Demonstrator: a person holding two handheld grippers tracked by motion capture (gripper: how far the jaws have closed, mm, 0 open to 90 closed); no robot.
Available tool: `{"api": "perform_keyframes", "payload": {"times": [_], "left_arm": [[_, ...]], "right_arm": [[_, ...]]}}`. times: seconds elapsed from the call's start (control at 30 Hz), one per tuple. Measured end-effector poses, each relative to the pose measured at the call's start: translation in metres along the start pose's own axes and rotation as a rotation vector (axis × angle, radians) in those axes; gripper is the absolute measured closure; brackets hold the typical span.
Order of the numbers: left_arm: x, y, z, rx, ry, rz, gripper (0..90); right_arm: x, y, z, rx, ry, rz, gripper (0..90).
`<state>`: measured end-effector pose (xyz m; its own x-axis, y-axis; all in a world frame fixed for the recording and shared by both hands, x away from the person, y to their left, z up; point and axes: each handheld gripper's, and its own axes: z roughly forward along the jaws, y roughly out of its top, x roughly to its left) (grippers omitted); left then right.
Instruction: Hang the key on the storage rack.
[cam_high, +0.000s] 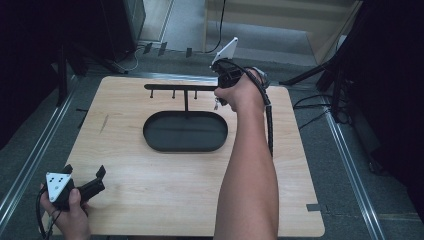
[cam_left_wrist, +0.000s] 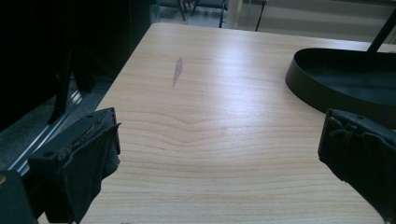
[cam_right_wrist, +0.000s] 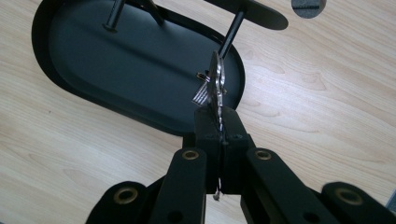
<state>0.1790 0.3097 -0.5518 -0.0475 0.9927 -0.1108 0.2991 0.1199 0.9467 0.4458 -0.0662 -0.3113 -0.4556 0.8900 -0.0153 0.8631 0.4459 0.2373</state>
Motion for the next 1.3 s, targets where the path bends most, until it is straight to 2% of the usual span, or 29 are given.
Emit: {"api": "perform_keyframes", "payload": {"times": [0.53,0.7,0.93,1.13,1.3], "left_arm": [[0.0,0.0,0.0,-0.002,-0.002,-0.004,0.0],[0.001,0.0,0.0,-0.004,-0.003,-0.007,0.0],[0.001,0.0,0.0,-0.001,-0.005,-0.01,0.0],[0.001,0.0,0.0,-0.001,-0.006,-0.01,0.0],[0.001,0.0,0.0,-0.001,-0.005,-0.004,0.0]], "right_arm": [[0.0,0.006,0.002,-0.038,-0.034,0.021,88.9],[-0.003,0.007,0.003,-0.062,-0.057,0.034,88.9],[-0.006,0.005,0.012,-0.068,-0.068,0.042,87.7],[-0.014,0.001,0.013,-0.066,-0.074,0.067,80.5],[-0.027,-0.007,0.013,-0.064,-0.1,0.094,76.2]]}}
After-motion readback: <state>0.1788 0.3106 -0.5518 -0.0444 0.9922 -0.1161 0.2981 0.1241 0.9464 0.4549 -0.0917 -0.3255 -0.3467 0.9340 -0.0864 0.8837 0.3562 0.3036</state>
